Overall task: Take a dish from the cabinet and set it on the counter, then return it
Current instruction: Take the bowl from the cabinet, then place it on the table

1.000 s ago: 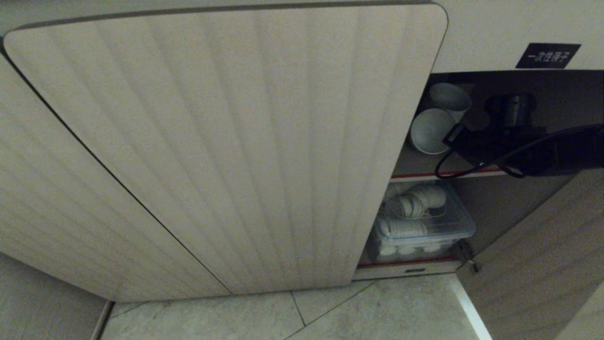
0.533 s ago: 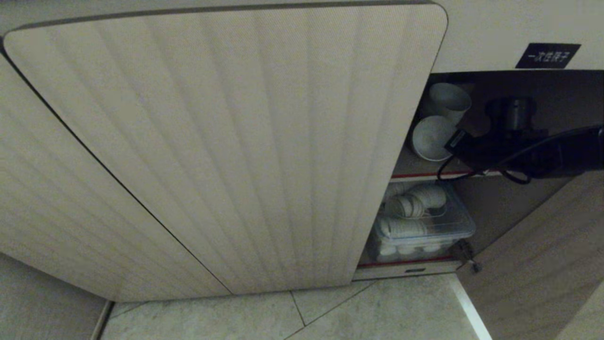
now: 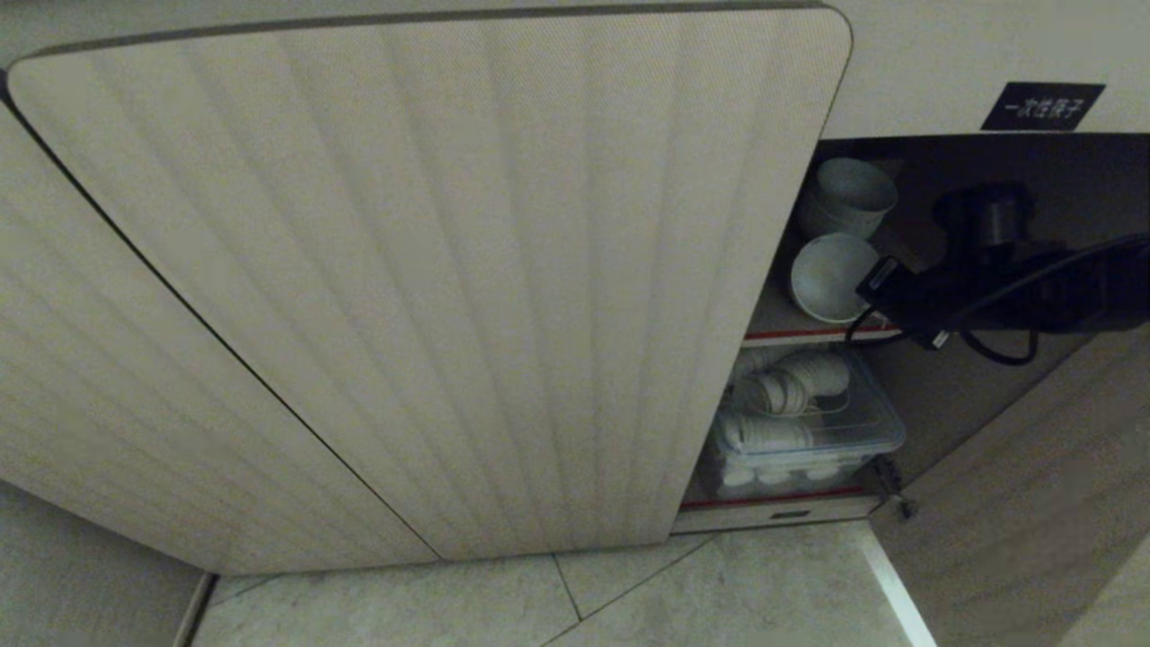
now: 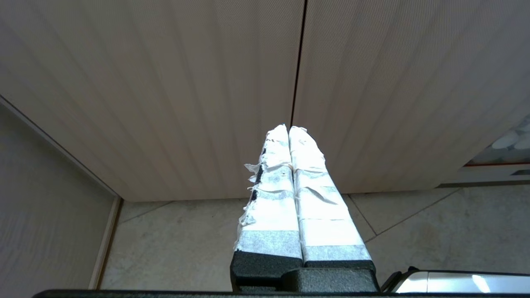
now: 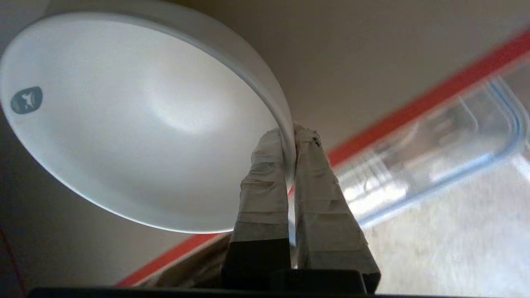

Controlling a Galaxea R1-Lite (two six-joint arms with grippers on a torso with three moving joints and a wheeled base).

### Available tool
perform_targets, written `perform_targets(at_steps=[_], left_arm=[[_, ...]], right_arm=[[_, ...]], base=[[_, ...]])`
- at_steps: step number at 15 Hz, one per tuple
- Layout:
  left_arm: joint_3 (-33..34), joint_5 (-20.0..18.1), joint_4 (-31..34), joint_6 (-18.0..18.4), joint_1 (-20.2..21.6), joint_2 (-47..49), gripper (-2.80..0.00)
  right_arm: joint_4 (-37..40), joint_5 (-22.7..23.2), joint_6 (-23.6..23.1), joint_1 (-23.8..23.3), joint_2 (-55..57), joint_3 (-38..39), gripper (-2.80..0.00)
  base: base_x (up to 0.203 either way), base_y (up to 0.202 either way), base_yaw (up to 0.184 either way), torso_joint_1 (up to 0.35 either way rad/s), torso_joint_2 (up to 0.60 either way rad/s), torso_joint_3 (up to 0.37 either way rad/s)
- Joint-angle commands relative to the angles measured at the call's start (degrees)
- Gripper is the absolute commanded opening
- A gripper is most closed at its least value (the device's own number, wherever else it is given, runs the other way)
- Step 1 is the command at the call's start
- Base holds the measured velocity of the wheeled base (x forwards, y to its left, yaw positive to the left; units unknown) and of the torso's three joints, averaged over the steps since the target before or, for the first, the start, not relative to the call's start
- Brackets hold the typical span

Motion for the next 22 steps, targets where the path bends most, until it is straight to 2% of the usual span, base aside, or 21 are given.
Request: perform_targets(at_steps=[1, 6, 12, 19, 20, 22], left_arm=[[0.0, 0.0, 0.0, 0.0, 0.0, 0.0, -2.8], [0.0, 0.0, 0.0, 0.0, 0.0, 0.0, -2.8], [0.0, 0.0, 0.0, 0.0, 0.0, 0.0, -2.8], [0.0, 0.0, 0.0, 0.0, 0.0, 0.0, -2.8], [0.0, 0.0, 0.0, 0.0, 0.0, 0.0, -2.8], [0.0, 0.0, 0.0, 0.0, 0.0, 0.0, -2.8]], right_arm=[[0.1, 0.0, 1.4, 0.1, -1.3, 0.1, -2.8], [0.3, 0.1, 2.0, 0.1, -2.3, 0.1, -2.8], [9.7, 2.7, 2.2, 0.0, -6.0, 2.6, -2.8], [19.2, 9.8, 1.9, 0.1, -14.2, 7.1, -2.8], [22.6, 11.7, 1.4, 0.1, -16.0, 8.2, -2.8], [28.3, 13.2, -2.4, 0.1, -19.0, 11.6, -2.8]], base=[[0.0, 0.0, 0.0, 0.0, 0.0, 0.0], [0.0, 0.0, 0.0, 0.0, 0.0, 0.0], [0.0, 0.0, 0.0, 0.0, 0.0, 0.0], [0.0, 0.0, 0.0, 0.0, 0.0, 0.0], [0.0, 0.0, 0.0, 0.0, 0.0, 0.0], [0.0, 0.0, 0.0, 0.0, 0.0, 0.0]])
